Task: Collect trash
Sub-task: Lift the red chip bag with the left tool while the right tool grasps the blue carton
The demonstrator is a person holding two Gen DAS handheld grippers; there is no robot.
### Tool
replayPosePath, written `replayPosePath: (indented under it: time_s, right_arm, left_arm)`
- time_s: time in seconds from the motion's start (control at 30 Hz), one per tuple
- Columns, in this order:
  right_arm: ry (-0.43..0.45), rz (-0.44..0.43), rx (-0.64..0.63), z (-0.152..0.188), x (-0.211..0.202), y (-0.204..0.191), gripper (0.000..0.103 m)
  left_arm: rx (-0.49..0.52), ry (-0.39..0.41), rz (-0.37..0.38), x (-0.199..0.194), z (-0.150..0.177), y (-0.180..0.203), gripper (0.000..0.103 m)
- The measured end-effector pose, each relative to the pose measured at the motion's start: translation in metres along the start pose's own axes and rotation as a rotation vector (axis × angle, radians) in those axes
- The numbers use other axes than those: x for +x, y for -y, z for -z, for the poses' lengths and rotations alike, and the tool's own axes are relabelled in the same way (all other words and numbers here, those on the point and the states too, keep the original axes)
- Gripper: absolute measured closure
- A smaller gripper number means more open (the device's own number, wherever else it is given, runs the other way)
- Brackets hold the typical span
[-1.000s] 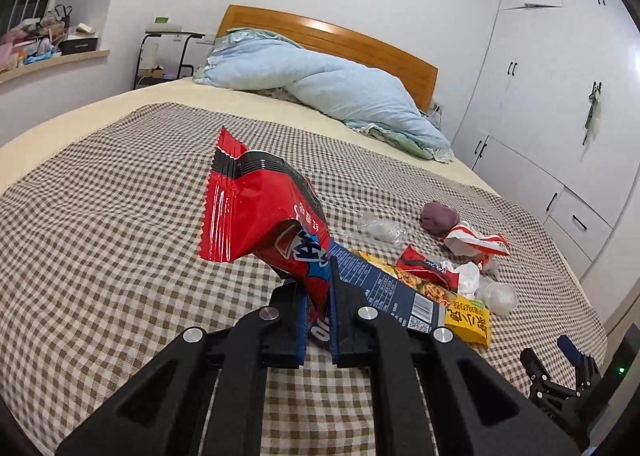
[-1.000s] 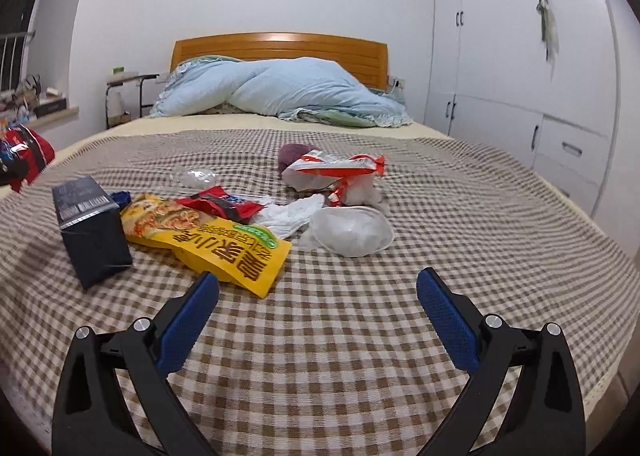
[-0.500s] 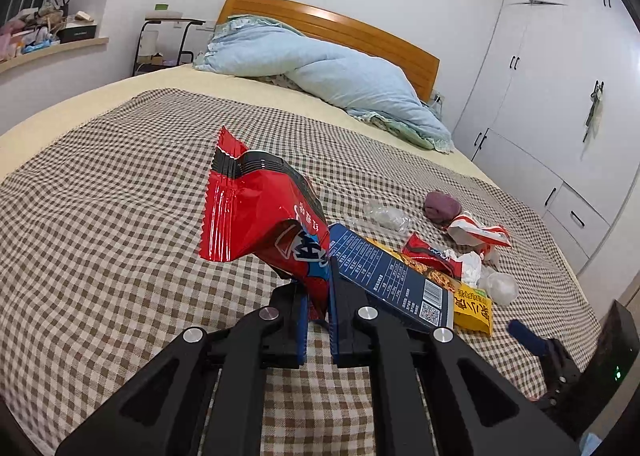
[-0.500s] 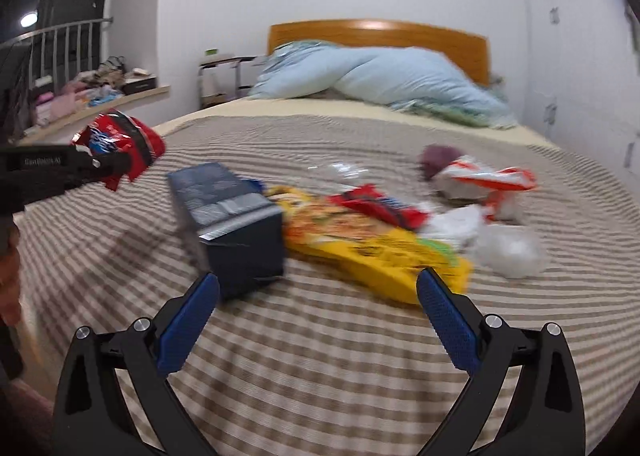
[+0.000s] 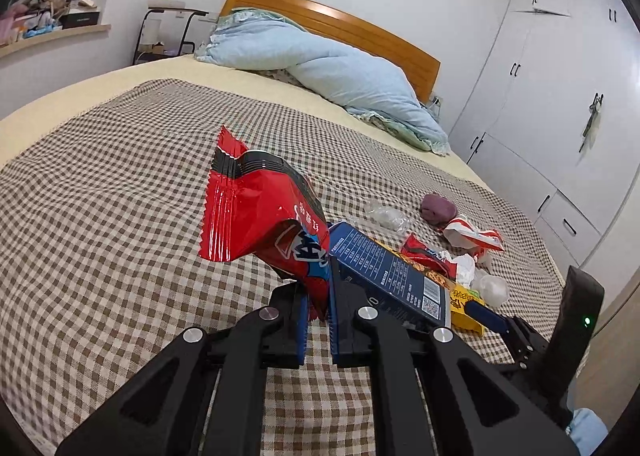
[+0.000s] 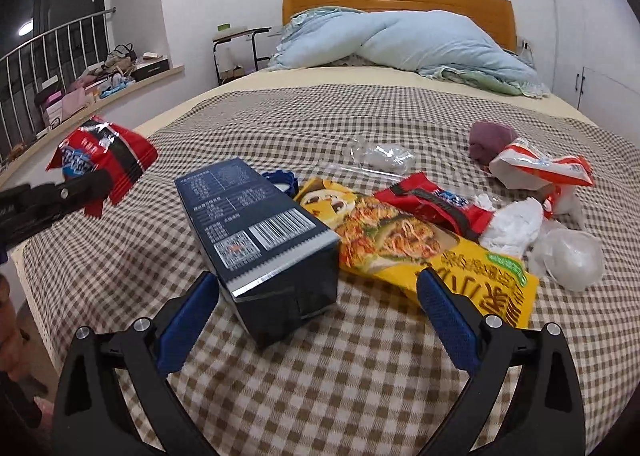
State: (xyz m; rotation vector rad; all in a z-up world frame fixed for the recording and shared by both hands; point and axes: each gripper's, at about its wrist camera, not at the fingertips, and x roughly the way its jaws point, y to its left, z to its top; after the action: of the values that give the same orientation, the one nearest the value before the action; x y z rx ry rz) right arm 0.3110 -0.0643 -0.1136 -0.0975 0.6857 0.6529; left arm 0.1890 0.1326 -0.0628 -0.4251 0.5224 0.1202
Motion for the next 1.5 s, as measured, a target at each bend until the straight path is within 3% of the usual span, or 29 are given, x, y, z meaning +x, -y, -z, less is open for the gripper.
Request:
replayPosePath:
  time_s: [0.17, 0.3, 0.57, 0.67, 0.73, 0.83, 1.17, 1.27, 1.5]
  right_arm:
    - [-0.067, -0.076, -0.037, -0.009, 0.020, -0.009, 0.008]
    - [-0.070, -0.044, -0.065, -0.019, 0.030, -0.016, 0.008]
    - [-0.102, -0.078, -0.089, -0.021, 0.046, -0.027, 0.008]
    - [-0.102, -0.040, -0.076, -0.021, 0.046, -0.029, 0.008]
    - [-0.095, -0.002, -0.070, -0.020, 0.044, -0.030, 0.018]
    - [-0.082, 0.049, -0.053, -0.017, 0.037, -0.033, 0.021]
    - [-0.016, 0.325, -0.139, -0.001, 0.024, -0.071, 0.029]
    - [-0.010, 0.352, -0.159, 0.003, 0.025, -0.077, 0.029]
    - [-0.006, 0.287, -0.128, 0.002, 0.025, -0.072, 0.030]
  left_arm:
    - [-0.009, -0.005, 0.005, -0.004, -0.003, -0.005, 0.098]
    - [-0.013, -0.014, 0.000, -0.004, -0.004, -0.007, 0.098]
    - [-0.027, -0.025, 0.006, -0.004, -0.006, -0.013, 0.098]
    - [-0.025, -0.029, 0.006, -0.004, -0.006, -0.013, 0.098]
    - [-0.025, -0.036, 0.004, -0.002, -0.007, -0.013, 0.098]
    - [-0.029, -0.047, 0.004, 0.000, -0.008, -0.014, 0.098]
    - [-0.034, -0.034, 0.030, -0.009, -0.011, -0.020, 0.098]
    - [-0.044, -0.027, 0.035, -0.013, -0.011, -0.025, 0.098]
    - [-0.063, -0.020, 0.046, -0.020, -0.013, -0.033, 0.098]
